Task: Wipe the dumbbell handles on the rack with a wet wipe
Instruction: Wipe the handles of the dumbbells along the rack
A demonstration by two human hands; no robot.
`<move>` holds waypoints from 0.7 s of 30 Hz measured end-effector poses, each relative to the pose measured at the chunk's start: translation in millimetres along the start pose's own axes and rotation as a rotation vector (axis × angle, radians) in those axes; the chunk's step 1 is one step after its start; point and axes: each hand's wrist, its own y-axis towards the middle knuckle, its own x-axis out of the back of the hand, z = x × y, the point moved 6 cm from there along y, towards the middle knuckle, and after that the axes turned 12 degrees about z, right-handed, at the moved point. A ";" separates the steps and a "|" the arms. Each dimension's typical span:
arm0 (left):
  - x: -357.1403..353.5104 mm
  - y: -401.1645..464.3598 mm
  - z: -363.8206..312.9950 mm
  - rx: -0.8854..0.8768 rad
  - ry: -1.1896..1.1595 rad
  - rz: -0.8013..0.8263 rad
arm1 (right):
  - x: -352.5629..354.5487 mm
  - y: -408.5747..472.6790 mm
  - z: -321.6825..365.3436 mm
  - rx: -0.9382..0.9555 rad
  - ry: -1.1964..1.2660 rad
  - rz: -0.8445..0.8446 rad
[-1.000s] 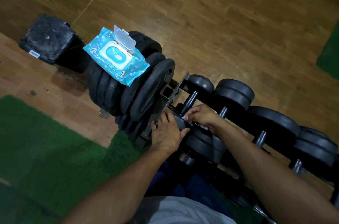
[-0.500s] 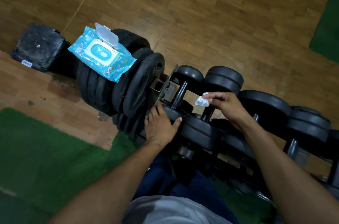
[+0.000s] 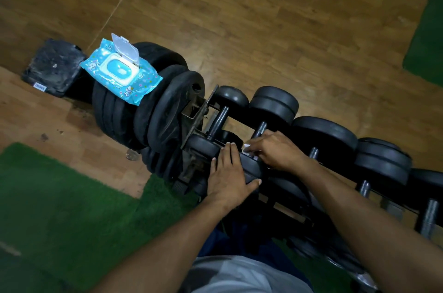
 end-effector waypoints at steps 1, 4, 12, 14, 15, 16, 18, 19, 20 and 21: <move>0.0 0.8 0.4 0.006 0.004 0.004 | 1.8 1.1 -2.8 -0.024 -0.046 -0.030; 0.3 1.9 -0.8 0.017 0.022 0.013 | 11.7 4.6 -10.5 -0.124 -0.070 -0.136; 2.2 0.7 -2.8 0.018 0.050 0.008 | -10.0 9.7 5.9 0.109 -0.028 -0.021; 1.6 1.0 -2.4 0.018 0.061 0.018 | -5.9 8.5 -2.7 0.001 -0.026 -0.109; 1.3 1.4 -2.1 0.020 0.065 0.022 | -3.9 7.8 -9.1 -0.077 -0.026 -0.160; 1.1 2.0 -2.0 0.021 0.069 0.025 | -1.9 5.4 -14.3 -0.160 0.003 -0.203; 1.0 2.6 -1.9 0.020 0.077 0.028 | -4.3 -0.8 -22.6 -0.276 0.094 -0.270; 1.0 2.7 -1.7 0.019 0.080 0.028 | -7.7 -4.4 -20.4 -0.304 0.142 -0.270; 0.9 2.8 -1.3 0.018 0.084 0.025 | -10.2 -7.6 -16.5 -0.321 0.158 -0.259; 0.6 3.0 -0.8 0.018 0.089 0.025 | -11.5 -7.7 -9.3 -0.289 0.118 -0.259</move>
